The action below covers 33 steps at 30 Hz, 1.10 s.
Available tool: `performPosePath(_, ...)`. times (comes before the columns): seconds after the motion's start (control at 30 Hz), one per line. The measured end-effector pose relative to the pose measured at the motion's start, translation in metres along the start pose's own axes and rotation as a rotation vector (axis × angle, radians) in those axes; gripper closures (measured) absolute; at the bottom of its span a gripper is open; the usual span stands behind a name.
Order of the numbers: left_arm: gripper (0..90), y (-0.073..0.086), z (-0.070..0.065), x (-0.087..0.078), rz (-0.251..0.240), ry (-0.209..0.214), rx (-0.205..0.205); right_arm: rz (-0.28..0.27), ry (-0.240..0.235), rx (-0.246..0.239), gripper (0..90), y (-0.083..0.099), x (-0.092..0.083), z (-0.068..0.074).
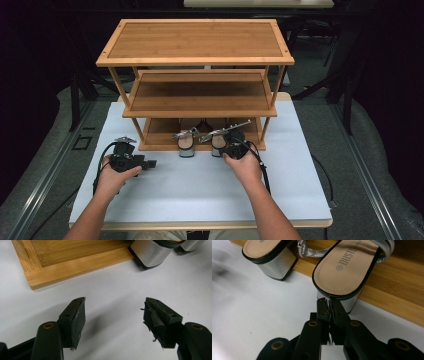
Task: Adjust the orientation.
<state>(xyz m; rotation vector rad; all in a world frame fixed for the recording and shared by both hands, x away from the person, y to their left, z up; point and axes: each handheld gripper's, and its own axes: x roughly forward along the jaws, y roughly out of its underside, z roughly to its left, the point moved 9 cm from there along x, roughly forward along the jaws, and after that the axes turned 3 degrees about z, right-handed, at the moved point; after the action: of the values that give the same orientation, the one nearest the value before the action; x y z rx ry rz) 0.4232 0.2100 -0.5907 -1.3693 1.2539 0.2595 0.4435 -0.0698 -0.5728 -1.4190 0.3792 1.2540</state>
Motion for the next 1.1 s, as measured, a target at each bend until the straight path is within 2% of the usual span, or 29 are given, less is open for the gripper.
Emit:
performPosePath(0.23,34.4,-0.001,0.0,0.0,-0.009,-0.007,-0.002,-0.005,0.0,-0.008,83.4,0.0,-0.002,0.001)
performPosePath(0.47,34.4,0.001,0.0,0.002,0.009,-0.007,0.008,-0.024,-0.015,-0.013,81.3,0.001,-0.009,0.004)
performPosePath(0.6,34.5,-0.001,0.001,0.002,-0.002,-0.018,0.005,-0.037,-0.012,-0.023,77.6,0.003,-0.015,0.004)
performPosePath(0.77,41.8,-0.006,0.0,0.002,-0.036,-0.023,0.016,-0.067,-0.009,-0.027,75.8,0.006,-0.023,-0.001)
performPosePath(0.97,55.2,-0.014,-0.006,0.007,-0.028,-0.035,0.027,-0.1,0.011,-0.007,78.9,0.007,-0.028,-0.012)
performPosePath(1.1,58.3,-0.023,-0.014,0.014,-0.02,-0.016,0.031,-0.11,0.011,-0.005,80.7,0.007,-0.027,-0.016)
